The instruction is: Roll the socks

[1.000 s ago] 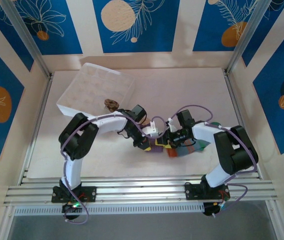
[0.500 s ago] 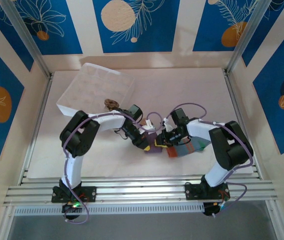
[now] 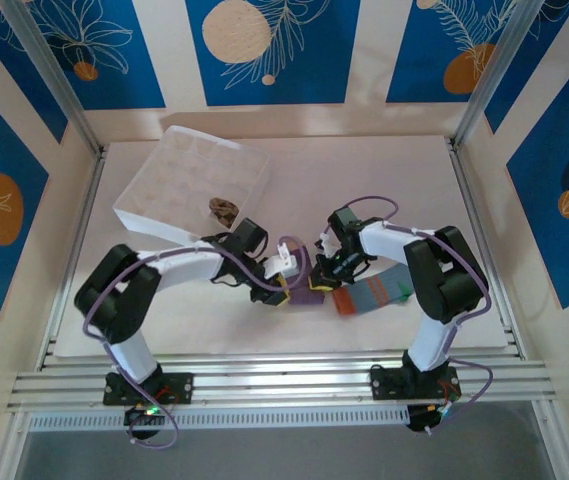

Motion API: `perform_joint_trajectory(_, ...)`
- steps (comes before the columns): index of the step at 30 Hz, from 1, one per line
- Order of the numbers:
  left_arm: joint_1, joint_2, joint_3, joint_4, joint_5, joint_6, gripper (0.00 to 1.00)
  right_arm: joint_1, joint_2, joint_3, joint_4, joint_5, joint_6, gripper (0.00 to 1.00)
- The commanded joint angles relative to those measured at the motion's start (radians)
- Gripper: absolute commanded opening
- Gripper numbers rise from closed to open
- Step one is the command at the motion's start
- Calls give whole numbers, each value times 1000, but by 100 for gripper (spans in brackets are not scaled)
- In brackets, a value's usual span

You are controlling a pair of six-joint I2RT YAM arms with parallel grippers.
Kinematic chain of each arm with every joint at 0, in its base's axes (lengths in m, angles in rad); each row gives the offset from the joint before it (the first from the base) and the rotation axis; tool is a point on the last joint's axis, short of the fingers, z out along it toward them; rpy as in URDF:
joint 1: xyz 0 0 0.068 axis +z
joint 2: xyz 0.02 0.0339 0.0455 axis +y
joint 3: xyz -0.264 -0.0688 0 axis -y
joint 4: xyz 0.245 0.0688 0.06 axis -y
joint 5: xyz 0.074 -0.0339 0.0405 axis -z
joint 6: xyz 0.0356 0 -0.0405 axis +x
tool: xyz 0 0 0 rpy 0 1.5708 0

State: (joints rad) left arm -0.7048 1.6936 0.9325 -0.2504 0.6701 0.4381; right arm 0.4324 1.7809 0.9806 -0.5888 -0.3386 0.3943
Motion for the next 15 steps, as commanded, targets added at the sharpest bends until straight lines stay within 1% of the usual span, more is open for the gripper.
perform_joint_trajectory(1,-31,-100,-97,202,-45,96,28,8,46,7,-48,98,-20,0)
perform_joint_trajectory(5,-118,-218,-264,475,-201,212,36,11,67,16,-53,83,-21,0)
perform_joint_trajectory(7,-169,-239,-319,562,-302,285,41,13,77,21,-55,73,-23,0)
perform_joint_trajectory(9,-212,-231,-329,589,-416,343,44,13,85,26,-58,64,-22,0)
perform_joint_trajectory(12,-247,-192,-314,601,-498,392,47,15,90,29,-58,49,-22,0)
perform_joint_trajectory(15,-280,-137,-319,675,-576,423,51,14,93,30,-55,40,-20,0)
